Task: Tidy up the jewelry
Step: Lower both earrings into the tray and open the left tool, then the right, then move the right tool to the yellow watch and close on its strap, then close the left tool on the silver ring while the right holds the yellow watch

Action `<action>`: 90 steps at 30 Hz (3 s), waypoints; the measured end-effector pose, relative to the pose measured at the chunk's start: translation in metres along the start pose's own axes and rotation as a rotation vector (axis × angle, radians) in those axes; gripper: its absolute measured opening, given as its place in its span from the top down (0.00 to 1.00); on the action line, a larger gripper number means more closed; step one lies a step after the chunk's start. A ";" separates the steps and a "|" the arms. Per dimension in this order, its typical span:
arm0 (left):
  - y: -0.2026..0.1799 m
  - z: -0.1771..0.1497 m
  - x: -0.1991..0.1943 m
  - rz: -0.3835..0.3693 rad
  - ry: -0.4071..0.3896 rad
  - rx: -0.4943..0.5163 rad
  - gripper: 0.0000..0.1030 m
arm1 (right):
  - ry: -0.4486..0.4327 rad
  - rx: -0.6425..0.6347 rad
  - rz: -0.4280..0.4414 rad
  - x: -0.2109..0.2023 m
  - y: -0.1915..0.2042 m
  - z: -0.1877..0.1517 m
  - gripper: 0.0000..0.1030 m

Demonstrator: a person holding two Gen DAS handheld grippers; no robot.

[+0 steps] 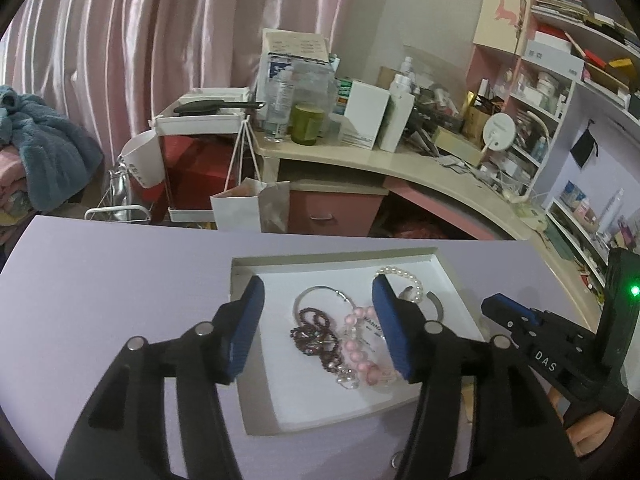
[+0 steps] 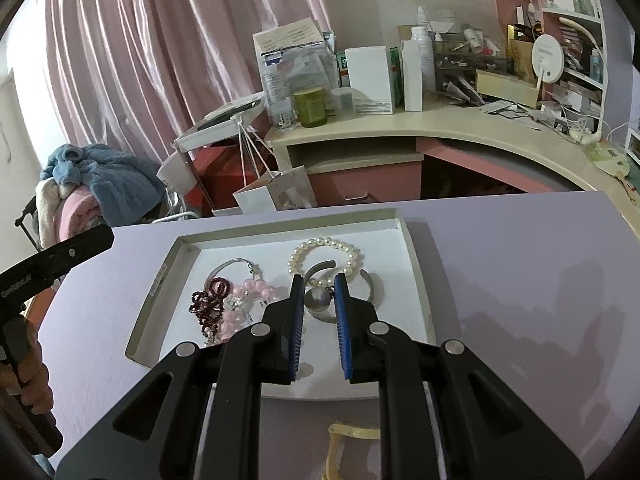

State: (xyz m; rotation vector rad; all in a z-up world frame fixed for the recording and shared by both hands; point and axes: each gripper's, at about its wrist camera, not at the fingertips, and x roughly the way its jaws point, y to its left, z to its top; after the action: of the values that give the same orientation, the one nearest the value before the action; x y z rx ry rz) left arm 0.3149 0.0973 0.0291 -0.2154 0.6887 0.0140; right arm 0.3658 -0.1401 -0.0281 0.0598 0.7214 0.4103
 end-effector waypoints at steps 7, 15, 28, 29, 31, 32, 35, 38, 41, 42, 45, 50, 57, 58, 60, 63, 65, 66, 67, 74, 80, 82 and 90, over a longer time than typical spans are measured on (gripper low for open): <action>0.007 -0.002 -0.006 0.019 -0.008 -0.015 0.40 | 0.023 -0.024 0.001 0.015 0.013 0.003 0.84; 0.013 -0.005 -0.014 0.039 -0.021 -0.023 0.31 | -0.007 -0.029 -0.007 0.000 0.014 0.000 0.45; 0.016 -0.022 -0.043 0.063 -0.082 -0.025 0.13 | -0.056 0.091 -0.082 -0.061 -0.047 -0.034 0.27; 0.014 -0.026 -0.046 0.064 -0.086 -0.023 0.12 | -0.051 0.093 -0.085 -0.061 -0.048 -0.038 0.24; 0.011 -0.033 -0.049 0.068 -0.086 -0.016 0.11 | -0.023 0.094 -0.083 -0.057 -0.047 -0.050 0.21; 0.010 -0.036 -0.050 0.069 -0.084 -0.012 0.11 | -0.012 0.094 -0.083 -0.055 -0.045 -0.054 0.21; 0.006 -0.046 -0.051 0.072 -0.075 -0.002 0.11 | 0.033 0.097 -0.074 -0.044 -0.040 -0.067 0.21; 0.007 -0.054 -0.053 0.074 -0.067 -0.013 0.11 | 0.070 0.068 -0.067 -0.033 -0.030 -0.075 0.21; 0.011 -0.060 -0.055 0.079 -0.061 -0.035 0.11 | 0.099 0.036 -0.074 -0.026 -0.024 -0.081 0.21; 0.012 -0.061 -0.056 0.082 -0.060 -0.039 0.11 | 0.104 0.030 -0.076 -0.025 -0.023 -0.083 0.21; 0.016 -0.065 -0.057 0.088 -0.055 -0.052 0.11 | 0.134 0.005 -0.092 -0.015 -0.020 -0.085 0.21; 0.016 -0.069 -0.060 0.084 -0.047 -0.051 0.11 | 0.171 -0.023 -0.122 -0.004 -0.017 -0.089 0.35; 0.004 -0.082 -0.060 0.083 0.002 -0.021 0.11 | 0.143 0.018 -0.108 -0.033 -0.020 -0.097 0.63; 0.000 -0.085 -0.058 0.083 0.020 -0.011 0.11 | 0.121 0.035 -0.106 -0.043 -0.022 -0.097 0.63; -0.009 -0.089 -0.053 0.077 0.044 0.007 0.11 | 0.066 0.081 -0.102 -0.067 -0.027 -0.098 0.63; -0.029 -0.094 -0.050 0.069 0.061 0.048 0.11 | 0.017 0.143 -0.129 -0.097 -0.039 -0.105 0.63; -0.041 -0.097 -0.047 0.064 0.067 0.065 0.11 | 0.007 0.169 -0.162 -0.113 -0.047 -0.111 0.63; -0.046 -0.098 -0.046 0.060 0.069 0.069 0.11 | 0.005 0.179 -0.179 -0.119 -0.050 -0.114 0.63; -0.050 -0.098 -0.045 0.054 0.071 0.071 0.11 | 0.002 0.190 -0.198 -0.126 -0.055 -0.116 0.63; -0.072 -0.097 -0.047 0.032 0.050 0.110 0.11 | -0.013 0.230 -0.278 -0.162 -0.069 -0.133 0.63; -0.068 -0.097 -0.049 0.042 0.036 0.092 0.08 | -0.030 0.220 -0.312 -0.173 -0.070 -0.136 0.63; -0.061 -0.100 -0.049 0.044 0.037 0.072 0.07 | -0.033 0.237 -0.312 -0.171 -0.074 -0.135 0.62; -0.039 -0.140 -0.030 -0.017 0.133 0.010 0.07 | 0.025 0.244 -0.258 -0.134 -0.077 -0.123 0.62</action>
State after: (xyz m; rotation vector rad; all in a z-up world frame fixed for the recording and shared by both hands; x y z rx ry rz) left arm 0.2067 0.0321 -0.0499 -0.2138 0.8187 -0.0207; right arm 0.2219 -0.2724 -0.0511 0.1895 0.7899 0.0749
